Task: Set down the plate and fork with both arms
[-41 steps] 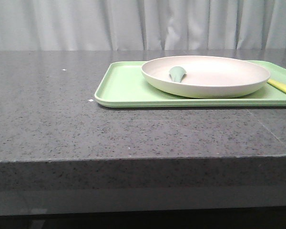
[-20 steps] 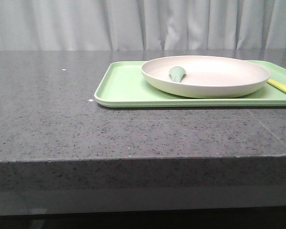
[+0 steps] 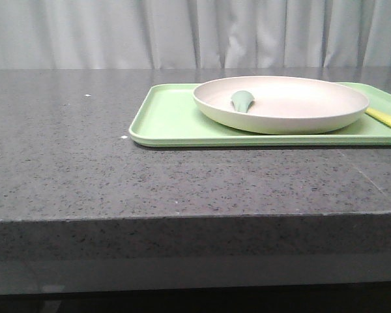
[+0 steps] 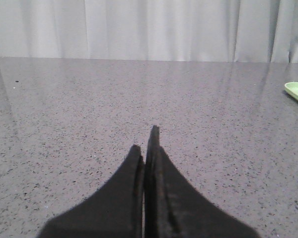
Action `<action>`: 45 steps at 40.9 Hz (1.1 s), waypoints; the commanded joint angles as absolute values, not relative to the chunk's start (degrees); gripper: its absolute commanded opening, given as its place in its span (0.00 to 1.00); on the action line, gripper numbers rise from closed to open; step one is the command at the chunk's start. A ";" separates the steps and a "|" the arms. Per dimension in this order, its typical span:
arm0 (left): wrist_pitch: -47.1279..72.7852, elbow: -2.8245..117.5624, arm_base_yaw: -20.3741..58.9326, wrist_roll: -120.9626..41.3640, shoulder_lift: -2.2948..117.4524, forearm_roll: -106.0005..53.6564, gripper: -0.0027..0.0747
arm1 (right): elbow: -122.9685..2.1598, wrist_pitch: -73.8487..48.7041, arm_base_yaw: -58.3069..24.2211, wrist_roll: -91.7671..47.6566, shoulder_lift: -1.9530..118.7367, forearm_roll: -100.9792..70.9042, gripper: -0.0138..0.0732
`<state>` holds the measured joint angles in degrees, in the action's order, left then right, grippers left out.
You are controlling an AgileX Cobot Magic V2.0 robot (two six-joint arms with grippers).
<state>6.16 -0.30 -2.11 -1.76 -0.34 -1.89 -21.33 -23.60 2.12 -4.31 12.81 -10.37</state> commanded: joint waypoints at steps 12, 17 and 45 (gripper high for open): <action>1.21 -0.51 -2.28 -1.53 -1.46 -2.02 0.01 | -22.44 -18.81 2.16 -4.91 13.20 -9.36 0.02; 1.21 -0.51 -2.28 -1.53 -1.46 -2.02 0.01 | -19.82 -16.38 0.28 -4.91 11.39 -6.76 0.02; 1.21 -0.51 -2.28 -1.53 -1.46 -2.02 0.01 | 1.35 -8.77 -3.07 -4.35 -1.70 -5.88 0.02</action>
<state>6.16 -0.30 -2.11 -1.76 -0.34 -1.89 1.58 -12.76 -3.10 -4.21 -0.58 -6.42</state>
